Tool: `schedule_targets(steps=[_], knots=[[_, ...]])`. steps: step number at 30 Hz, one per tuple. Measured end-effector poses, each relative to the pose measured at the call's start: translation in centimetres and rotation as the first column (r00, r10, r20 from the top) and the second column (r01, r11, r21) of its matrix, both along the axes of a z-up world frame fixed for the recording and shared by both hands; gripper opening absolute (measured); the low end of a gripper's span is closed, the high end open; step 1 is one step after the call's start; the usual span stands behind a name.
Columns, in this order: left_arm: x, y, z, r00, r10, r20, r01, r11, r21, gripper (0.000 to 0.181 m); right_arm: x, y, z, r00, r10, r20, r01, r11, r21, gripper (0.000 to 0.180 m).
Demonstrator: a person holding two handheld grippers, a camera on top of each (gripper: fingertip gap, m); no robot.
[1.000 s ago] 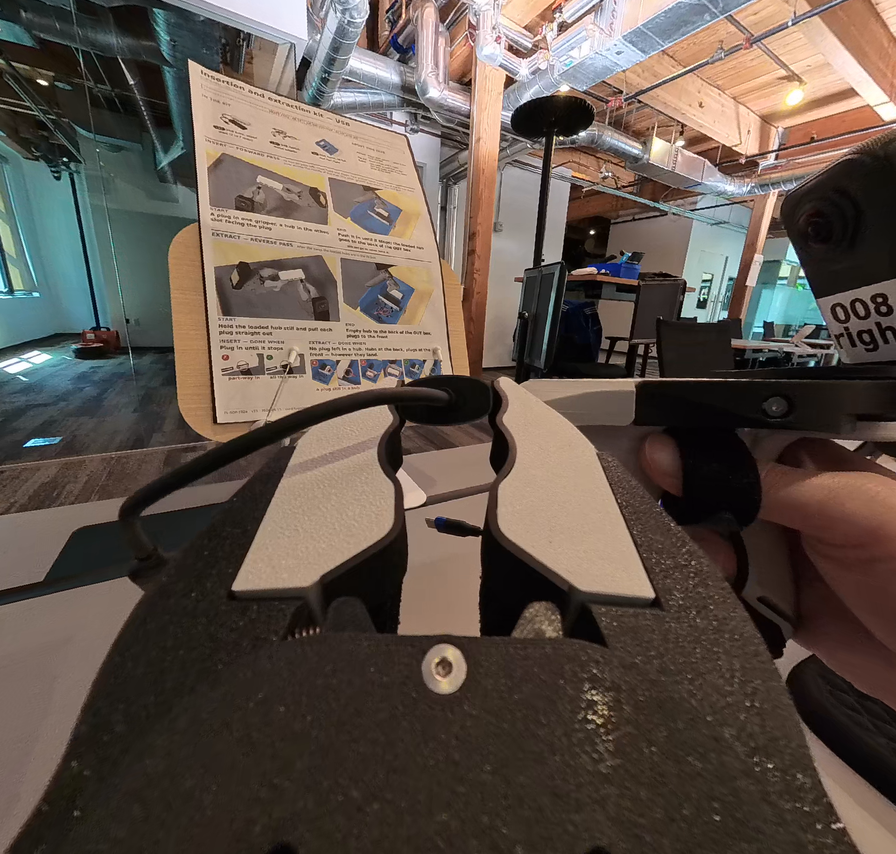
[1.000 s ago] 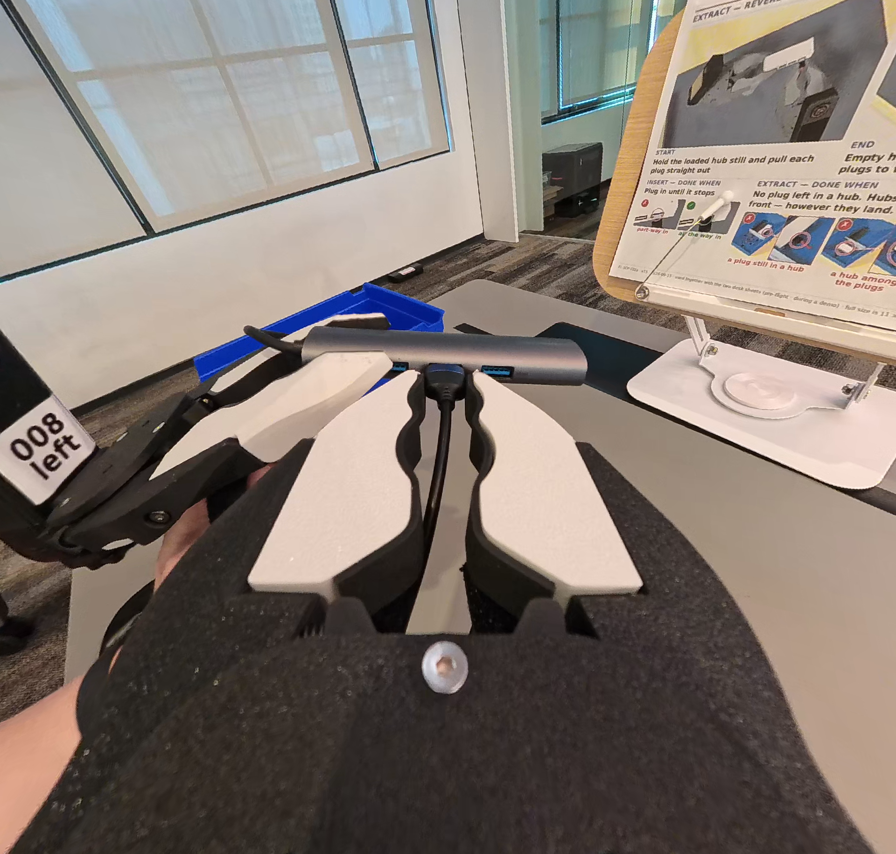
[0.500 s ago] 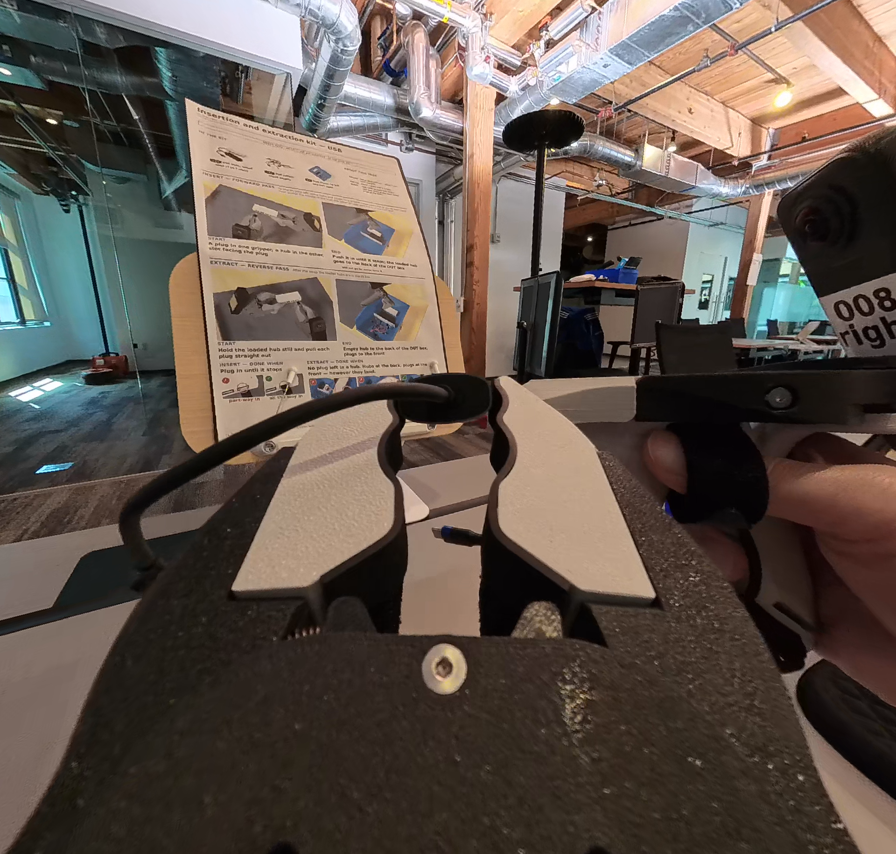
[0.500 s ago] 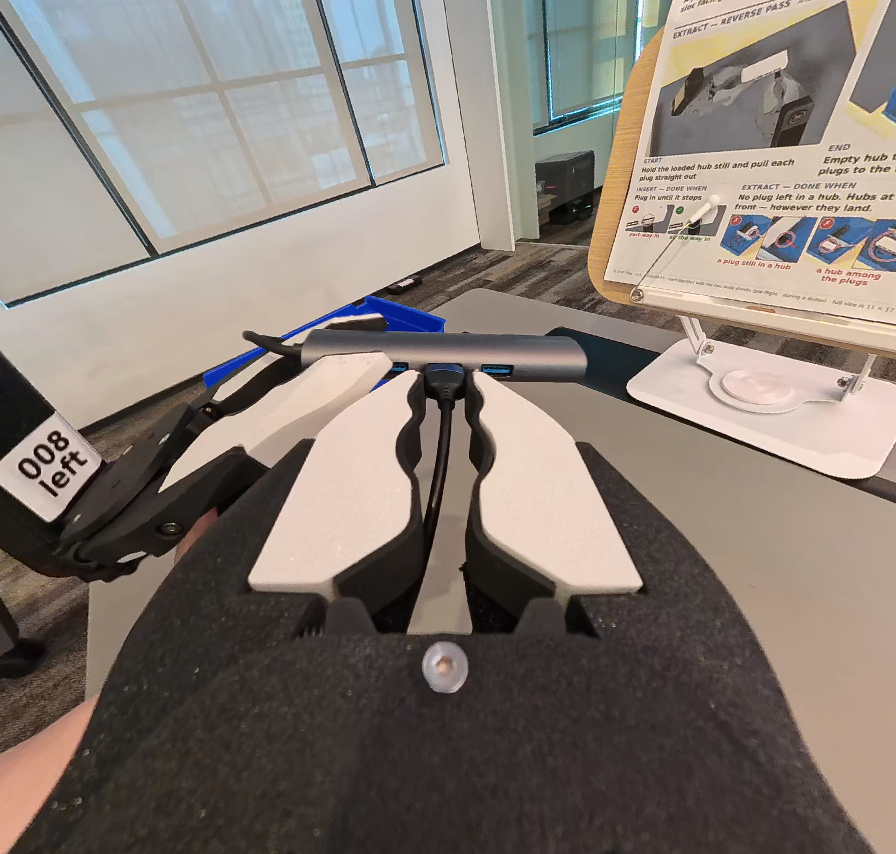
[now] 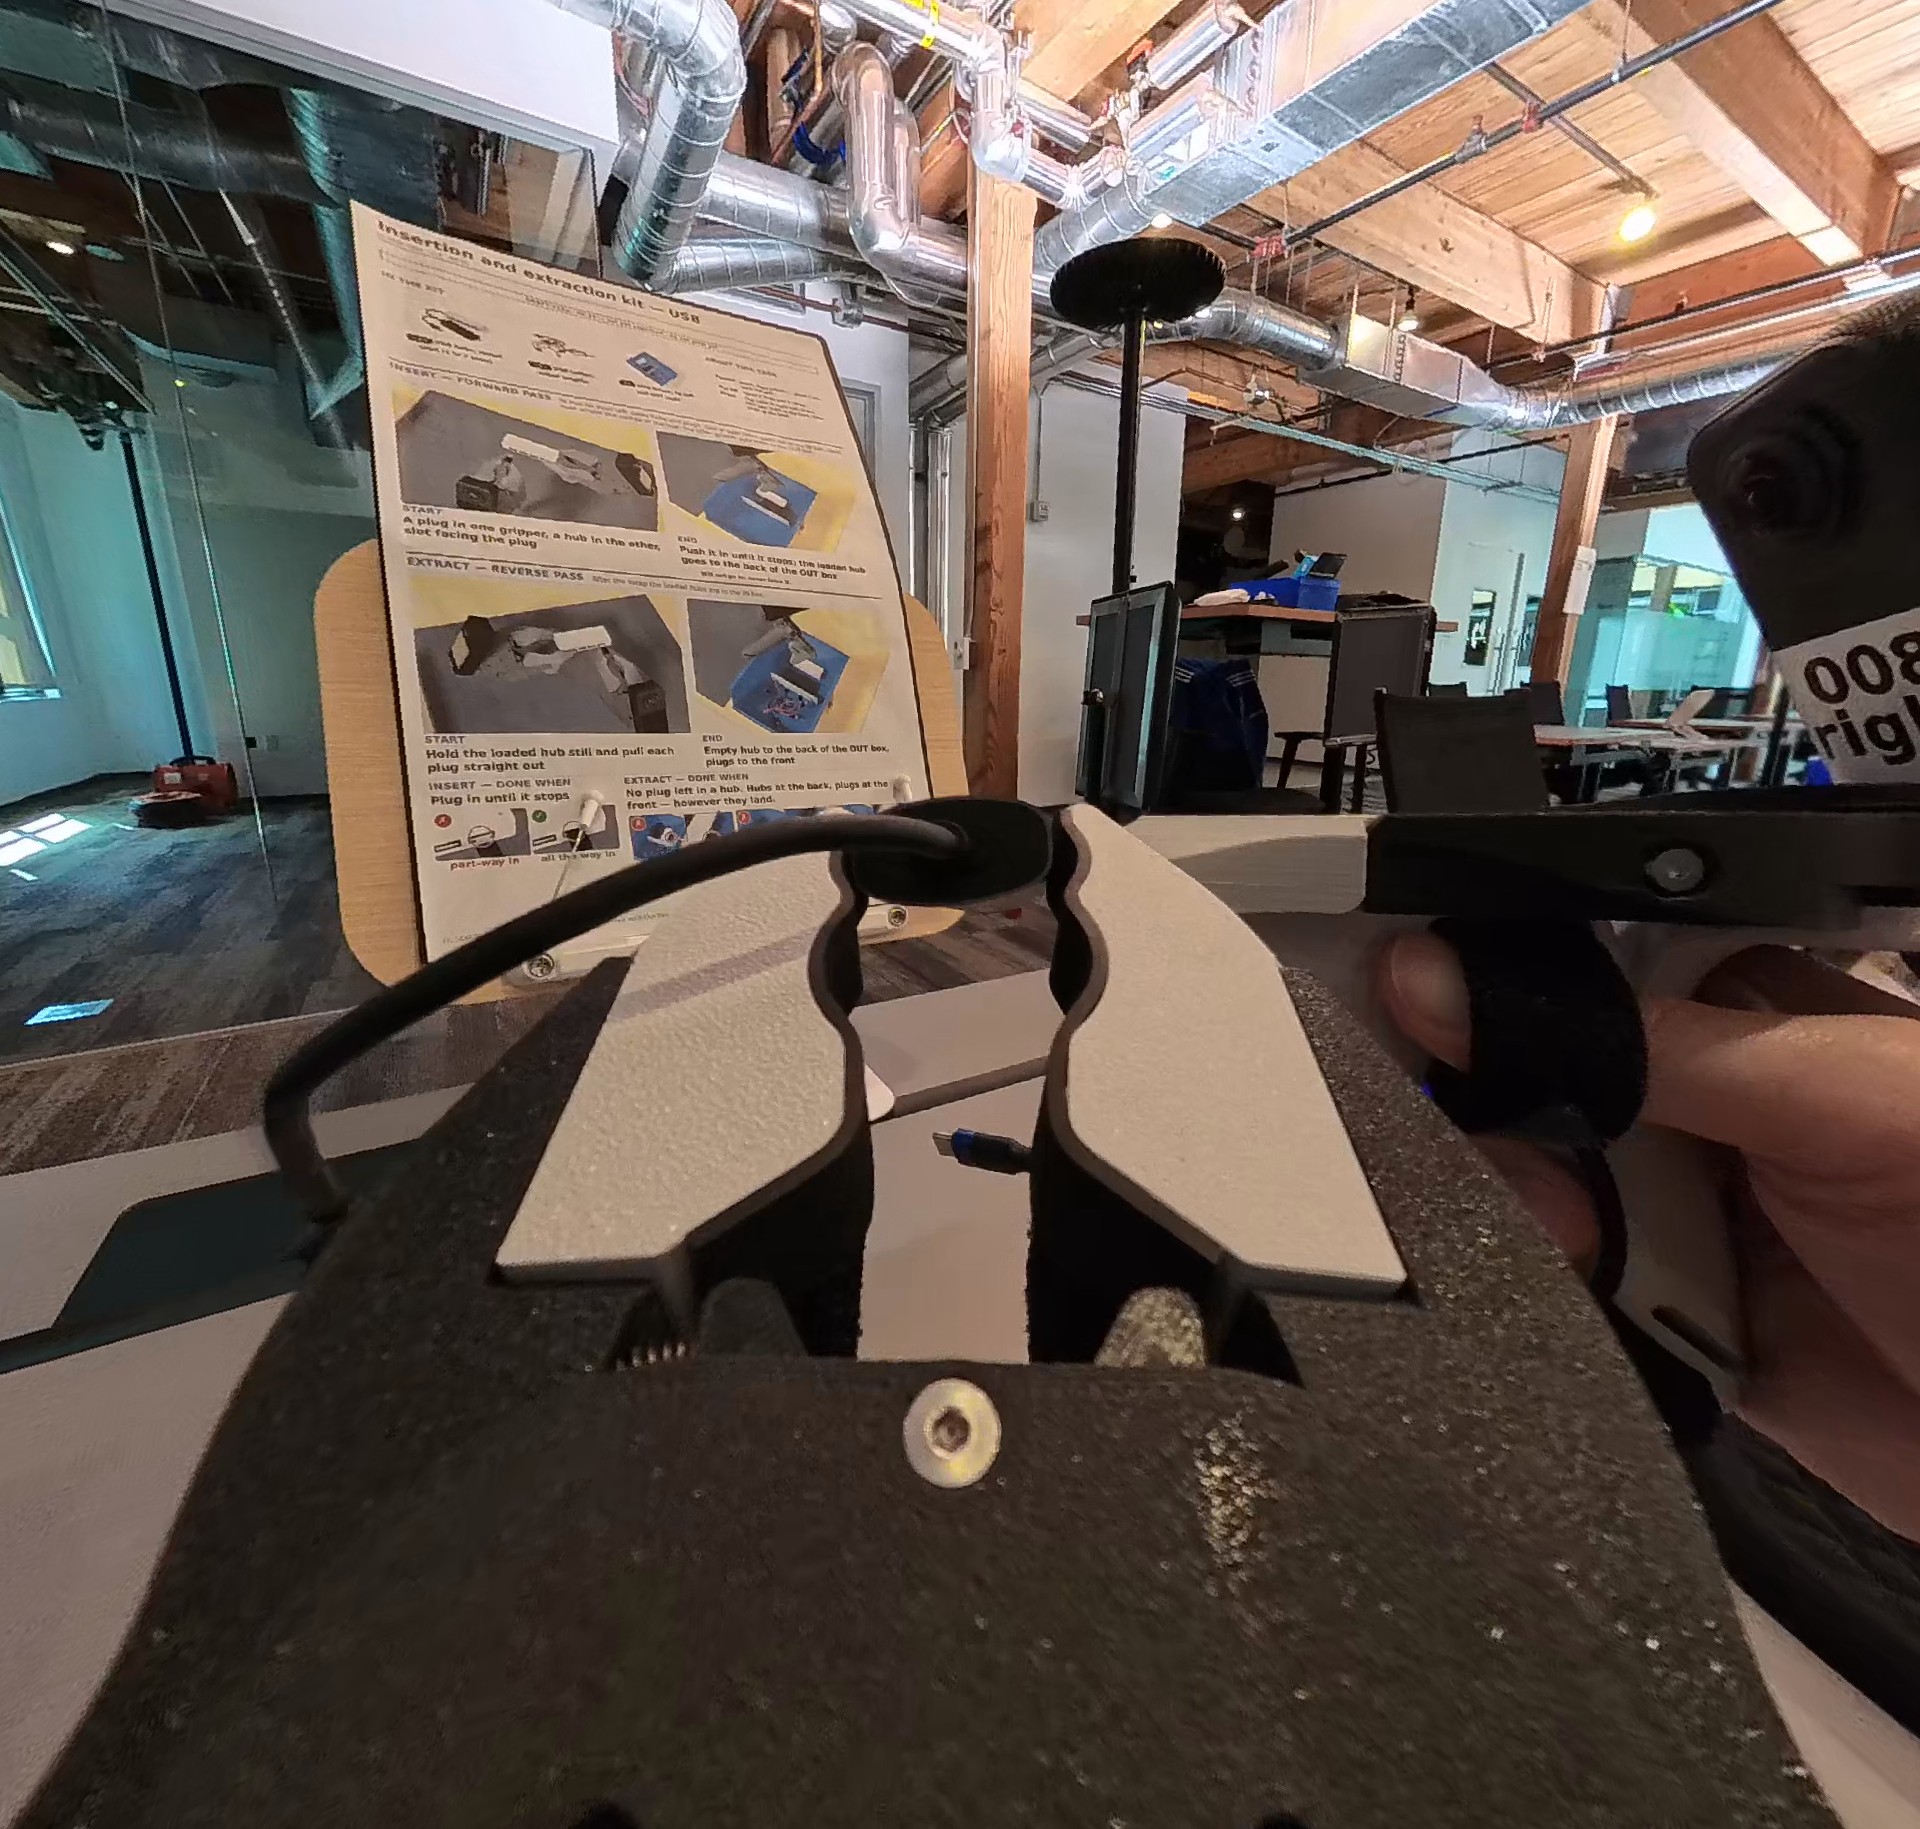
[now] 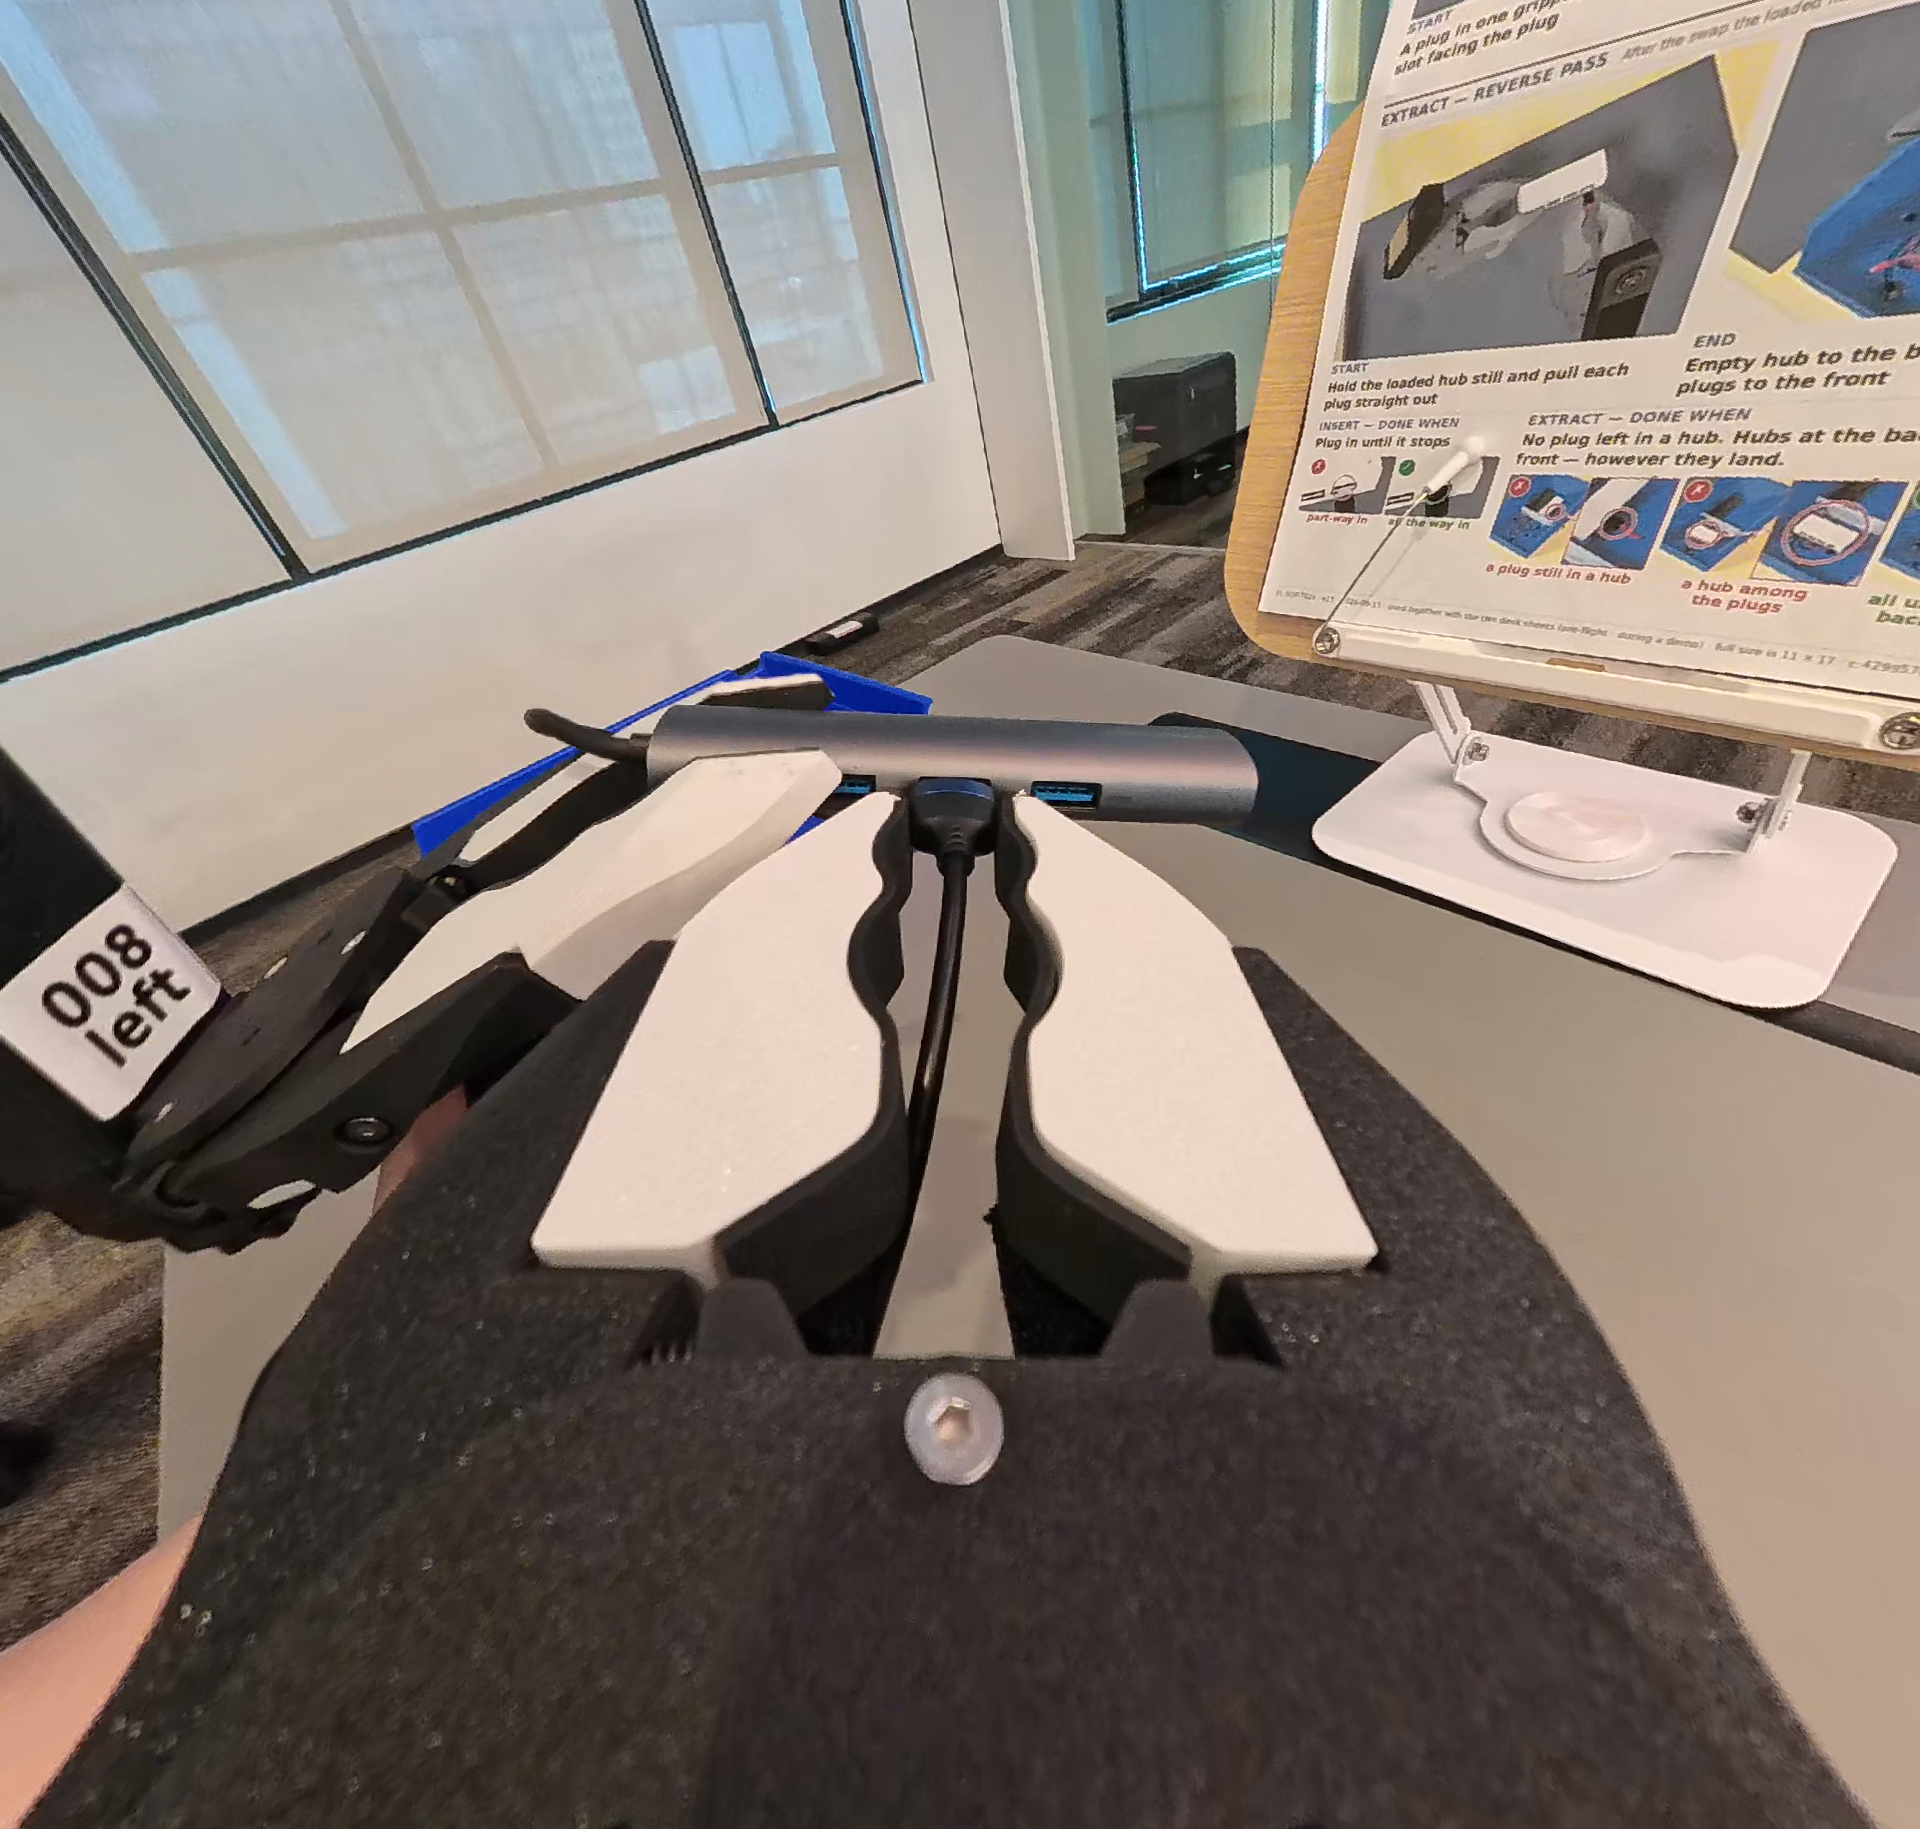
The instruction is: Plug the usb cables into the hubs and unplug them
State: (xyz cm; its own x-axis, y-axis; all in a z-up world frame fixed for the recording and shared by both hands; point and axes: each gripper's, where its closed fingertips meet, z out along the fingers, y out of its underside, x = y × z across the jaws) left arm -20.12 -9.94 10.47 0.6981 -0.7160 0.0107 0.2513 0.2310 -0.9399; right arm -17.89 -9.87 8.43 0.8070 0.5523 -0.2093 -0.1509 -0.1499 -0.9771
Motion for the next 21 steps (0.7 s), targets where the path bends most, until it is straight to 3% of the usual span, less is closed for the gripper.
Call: schedule_targets(steps=[21], knots=[[0.5, -0.8, 0.4, 0.997, -0.072, 0.012, 0.072, 0.997, -0.013, 0.033, 0.5, -1.1, 0.3, 0.999, -0.041, 0.032, 0.040, 0.999, 0.024, 0.015]])
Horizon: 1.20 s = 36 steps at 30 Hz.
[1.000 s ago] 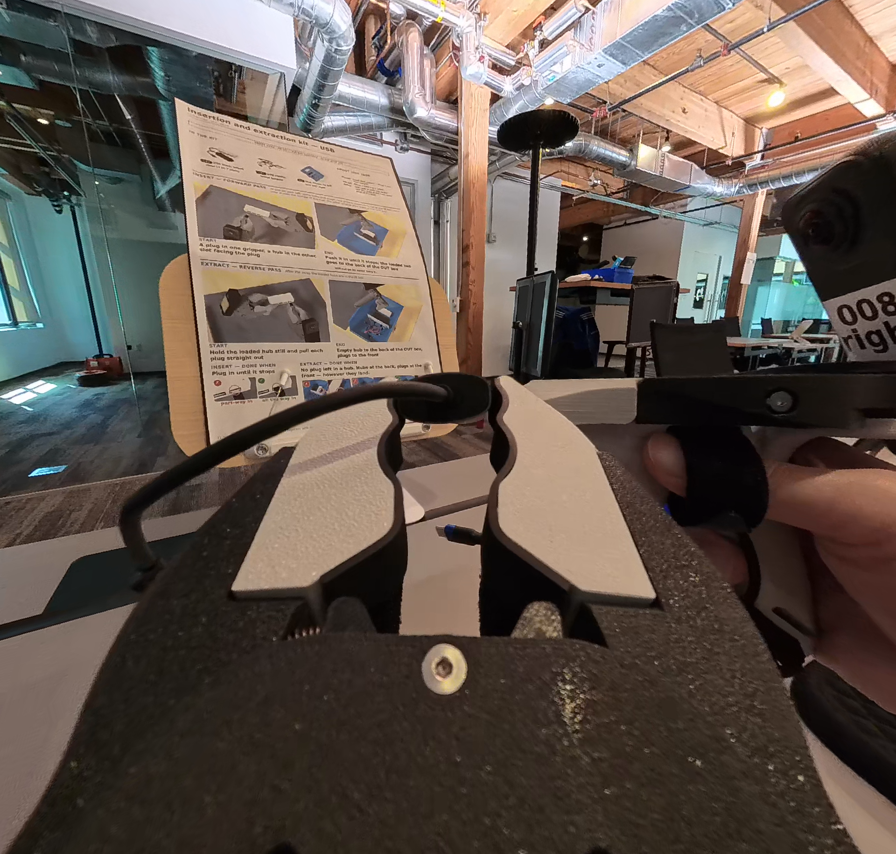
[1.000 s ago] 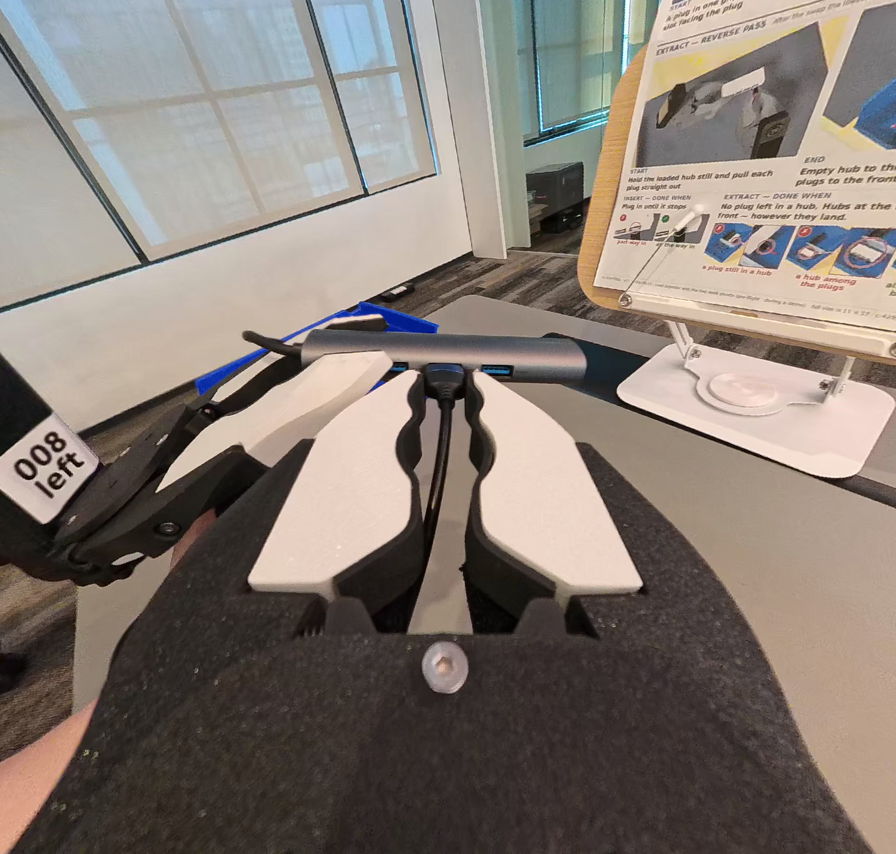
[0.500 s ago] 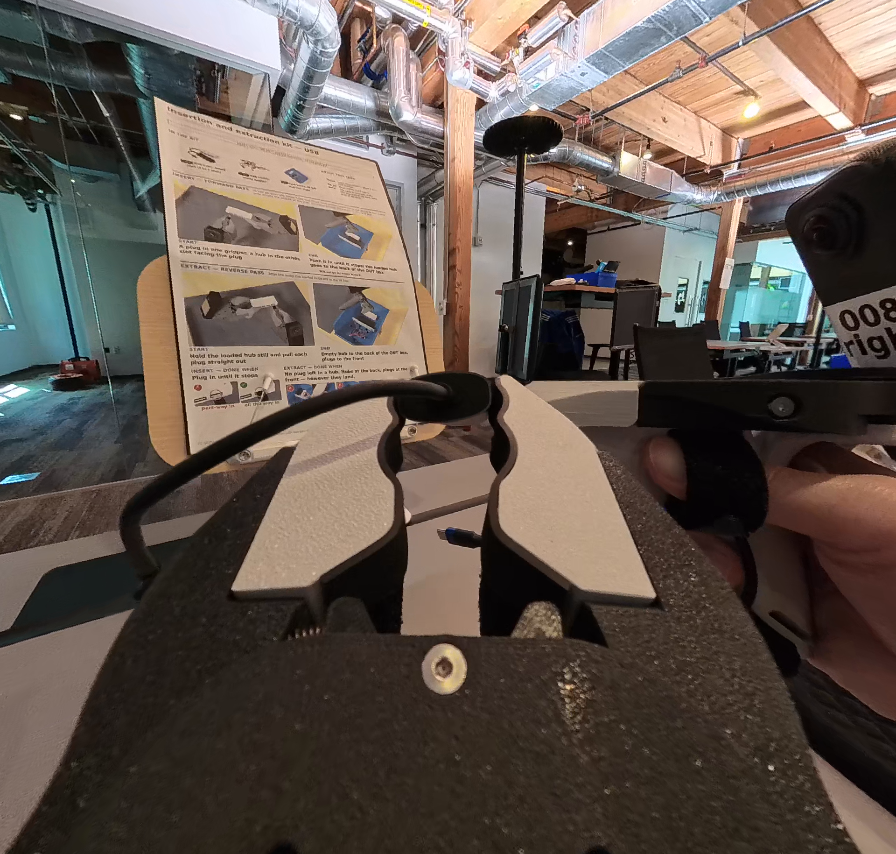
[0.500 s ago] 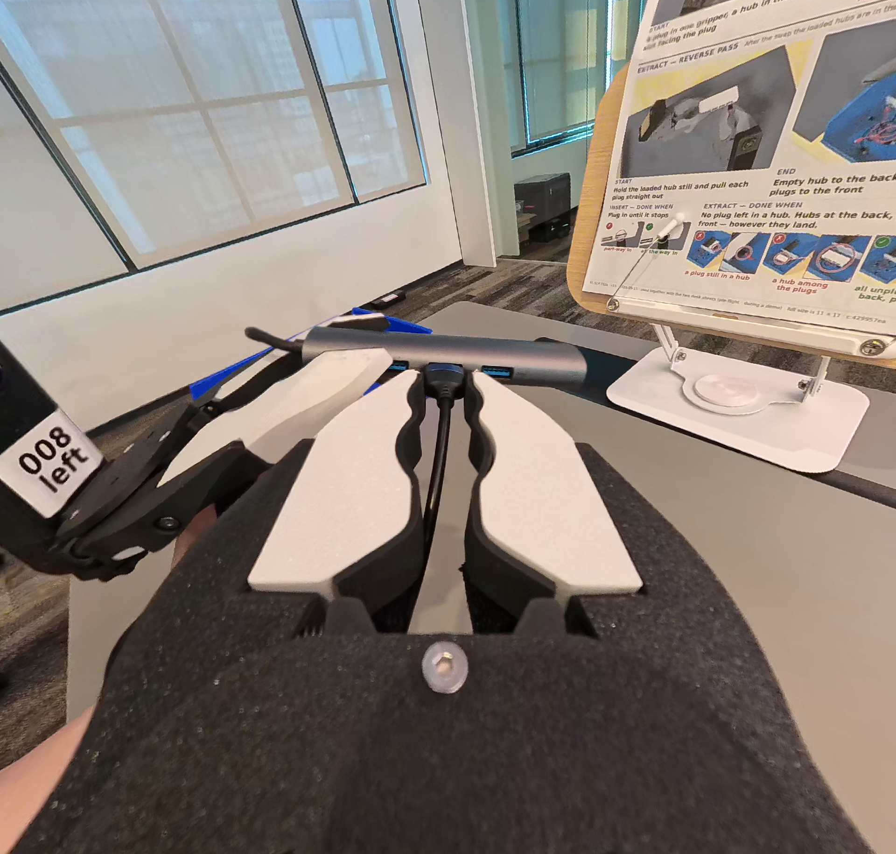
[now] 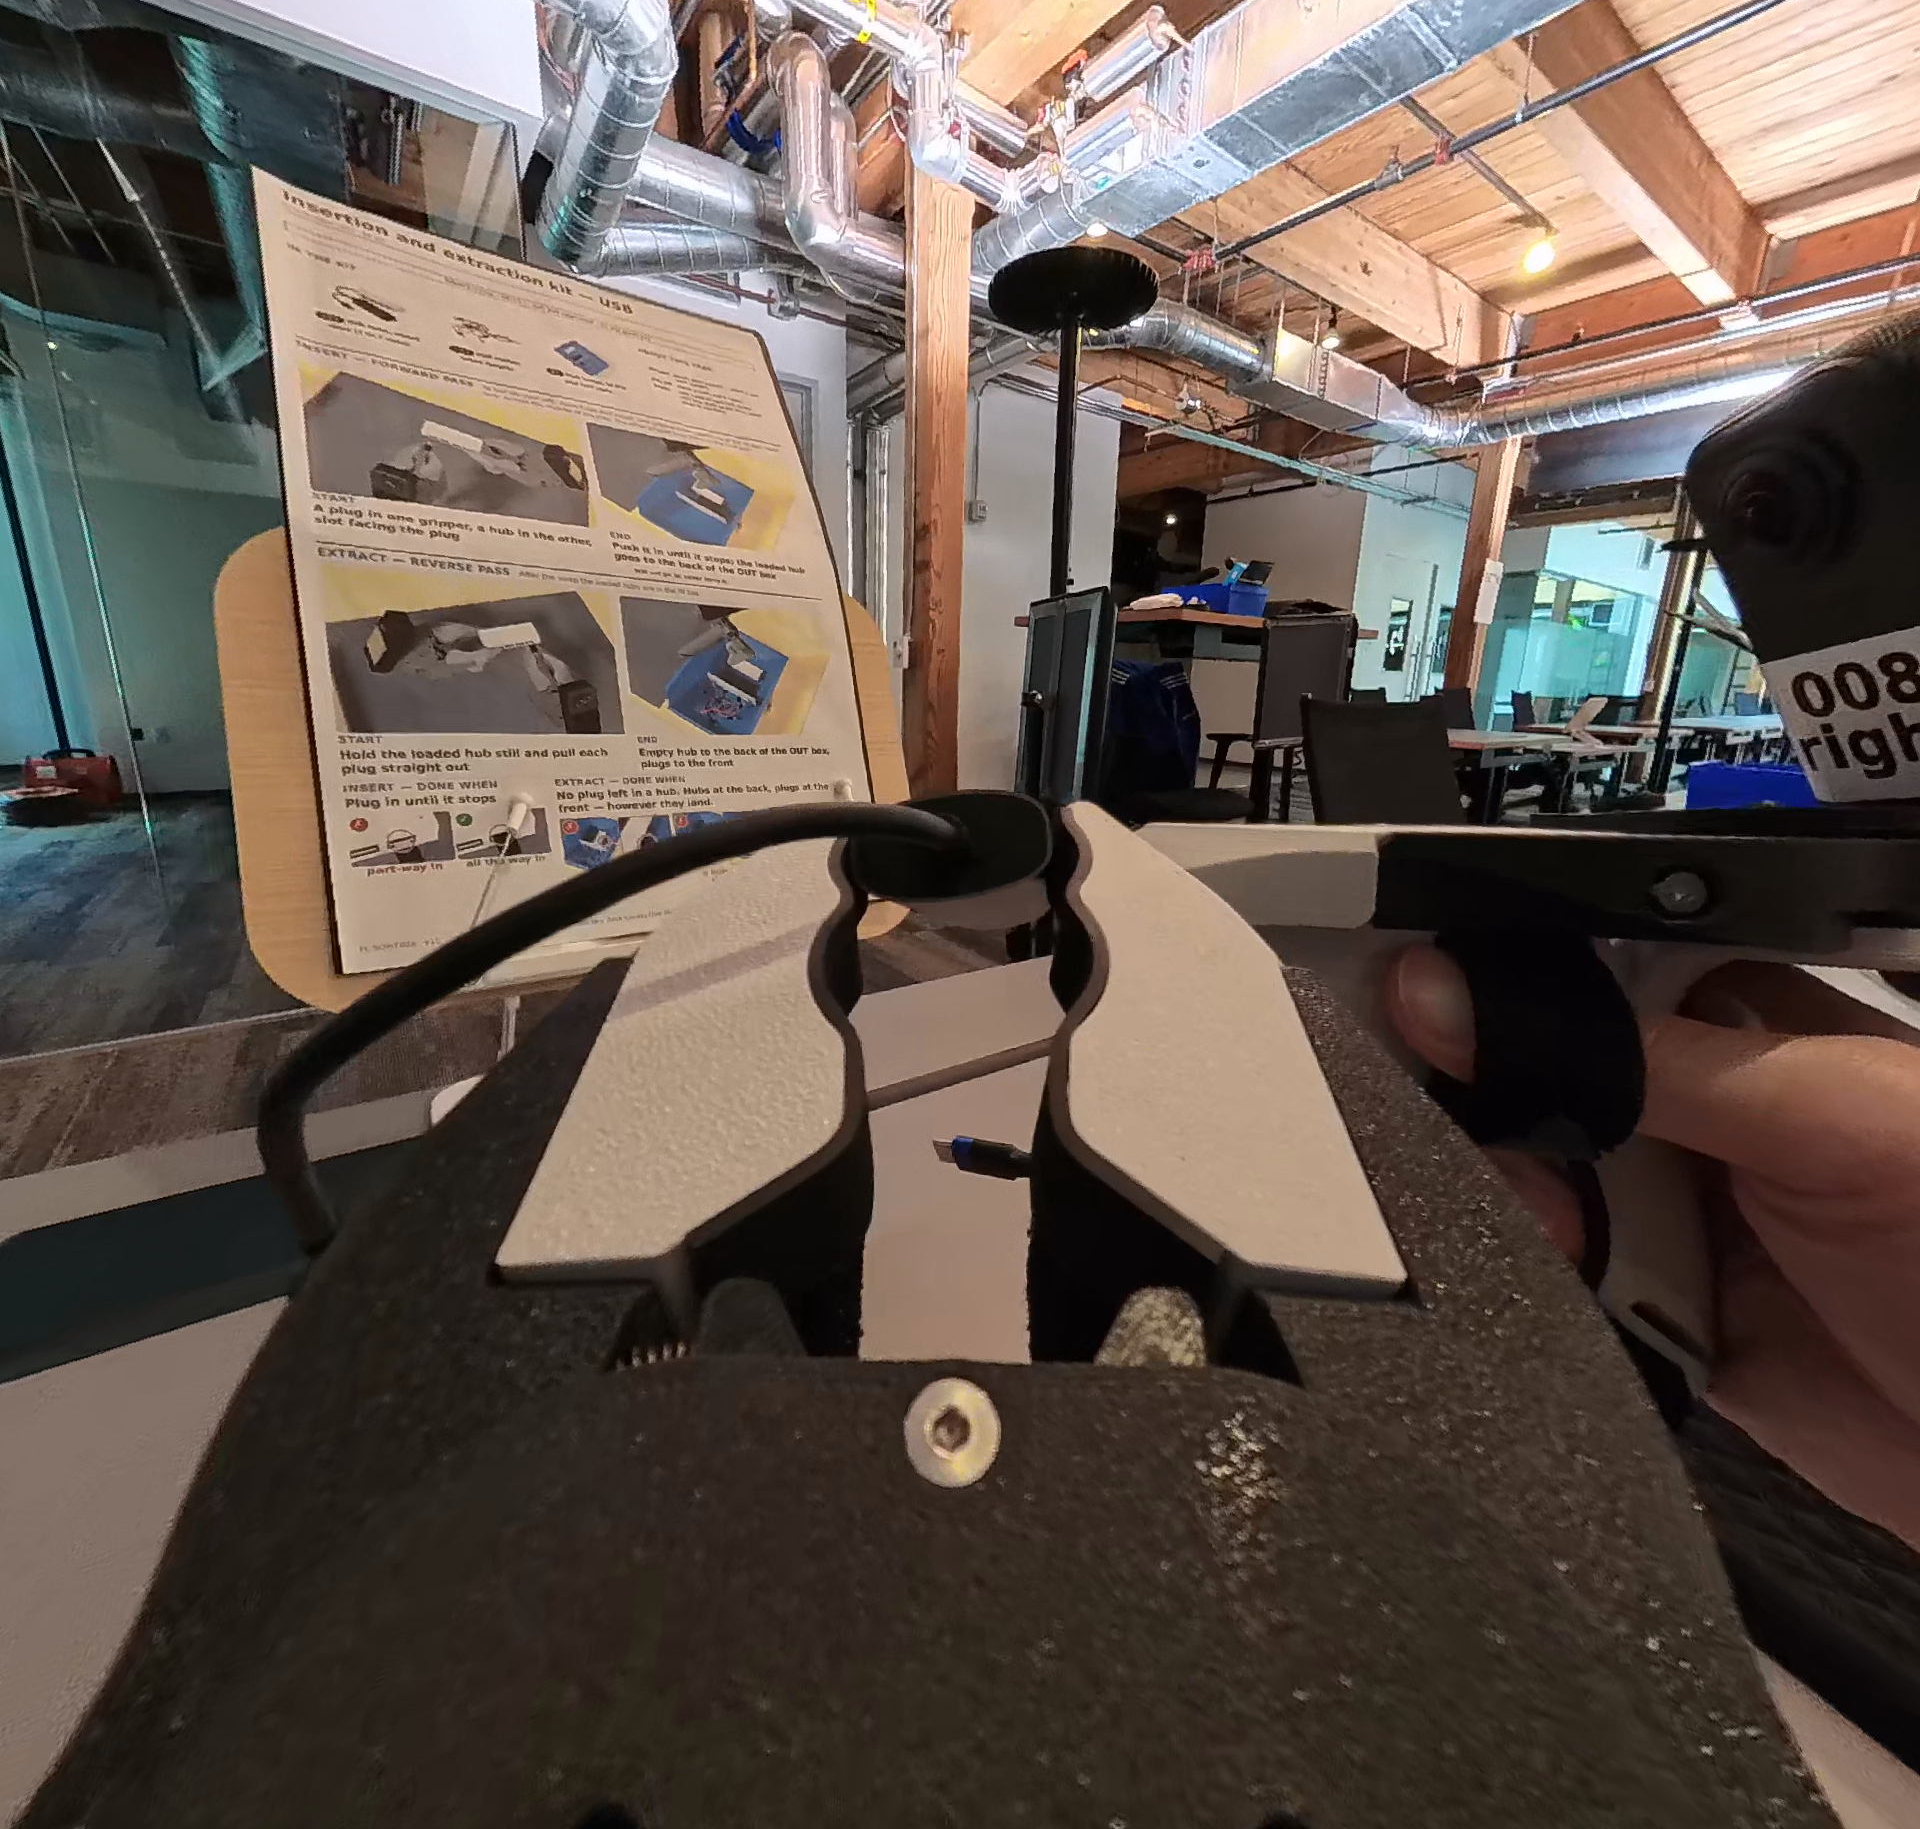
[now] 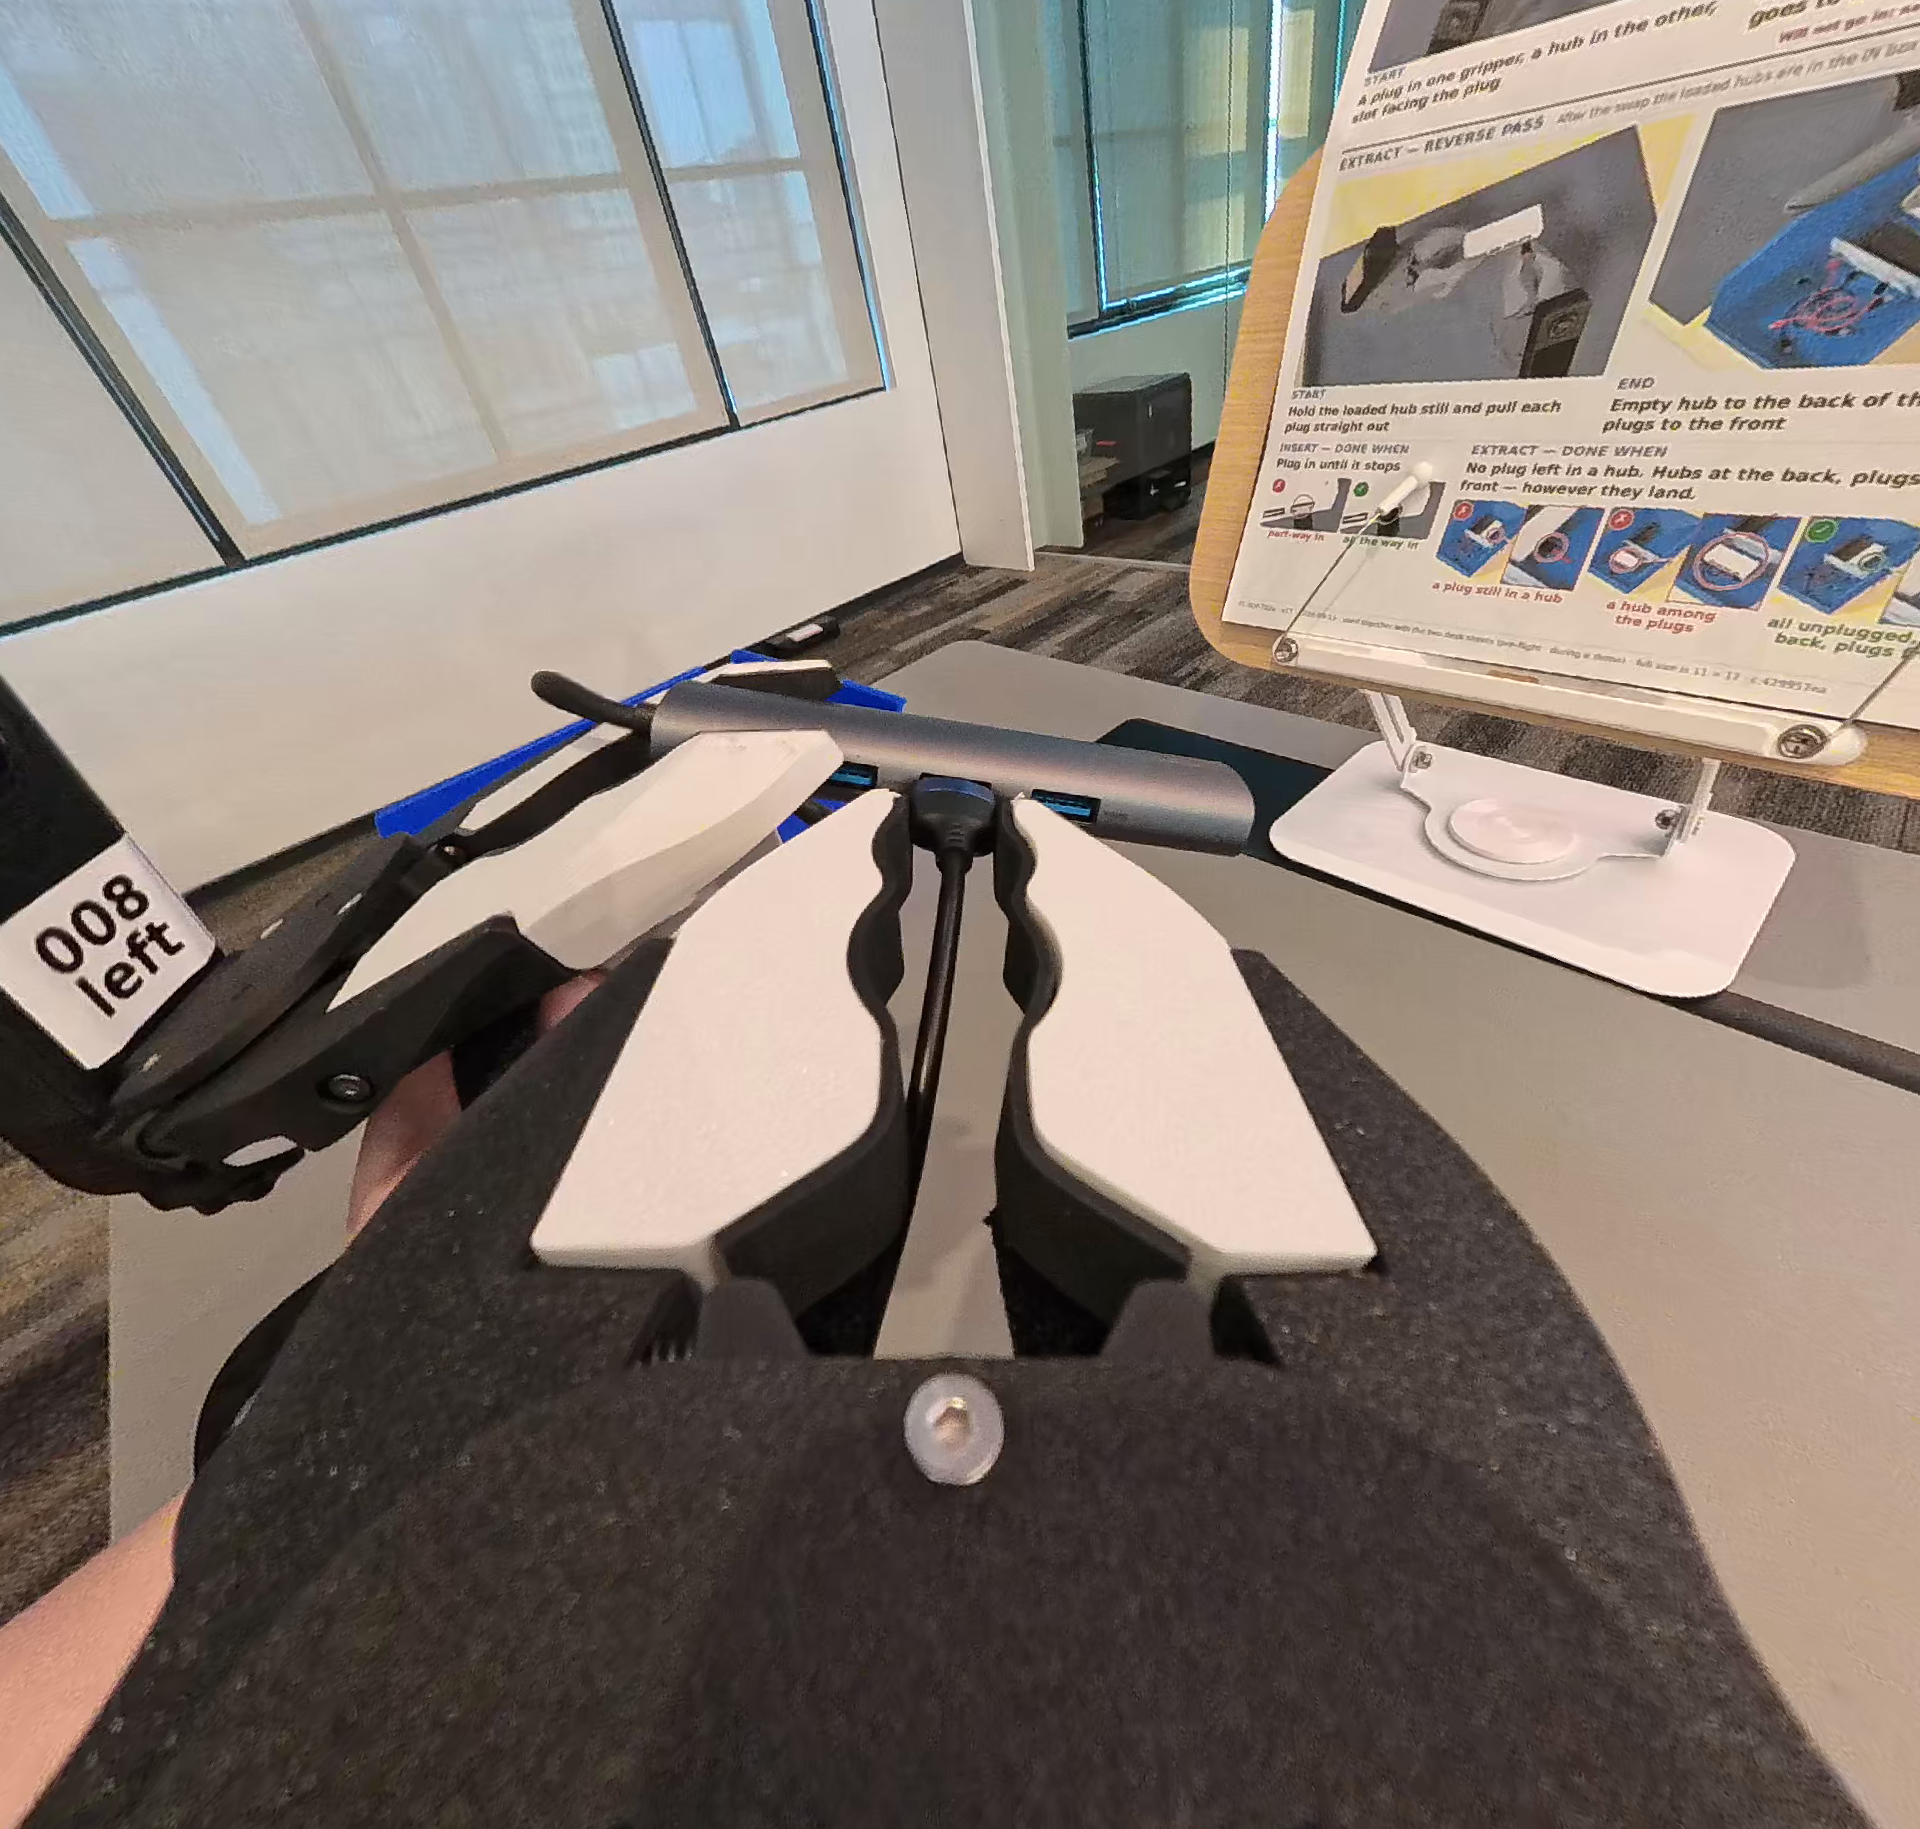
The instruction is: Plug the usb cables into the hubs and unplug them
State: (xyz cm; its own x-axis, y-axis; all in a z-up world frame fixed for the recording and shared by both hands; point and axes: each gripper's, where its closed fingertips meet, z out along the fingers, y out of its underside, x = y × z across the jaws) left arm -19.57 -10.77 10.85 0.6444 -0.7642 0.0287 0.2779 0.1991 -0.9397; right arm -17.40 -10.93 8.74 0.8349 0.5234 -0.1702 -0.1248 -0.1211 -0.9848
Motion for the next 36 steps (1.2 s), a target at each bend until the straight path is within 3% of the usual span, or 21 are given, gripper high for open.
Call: schedule_targets(steps=[6, 13, 19, 20, 23, 36], knots=[[0.2, 0.0, -0.2, 0.999, -0.018, -0.028, 0.018, 1.000, 0.008, 0.033, 0.2, 0.2, -0.3, 1.000, 0.020, 0.016, -0.020, 1.000, 0.008, 0.015], [0.9, 0.6, -1.9, 0.994, -0.103, -0.039, 0.098, 0.989, -0.114, 0.034, 1.0, 0.6, -1.1, 0.985, -0.027, 0.173, 0.022, 0.999, 0.030, 0.015], [1.0, 0.5, -1.6, 0.992, -0.128, -0.002, 0.126, 0.979, -0.160, 0.057, 1.0, 0.7, -1.0, 0.963, -0.054, 0.264, 0.036, 0.997, 0.074, 0.015], [1.0, 0.3, -1.4, 0.989, -0.145, 0.017, 0.146, 0.975, -0.165, 0.057, 1.0, 0.7, -0.9, 0.964, -0.053, 0.262, 0.035, 0.997, 0.076, 0.015], [0.8, 0.3, -1.1, 0.989, -0.145, 0.004, 0.144, 0.980, -0.140, 0.033, 1.2, 0.6, -0.7, 0.960, -0.061, 0.272, 0.037, 0.995, 0.094, 0.015], [1.6, 0.2, -1.9, 0.979, -0.204, -0.032, 0.194, 0.962, -0.191, 0.032, 1.3, 0.4, -0.5, 0.940, -0.063, 0.336, 0.025, 0.993, 0.116, 0.015]])
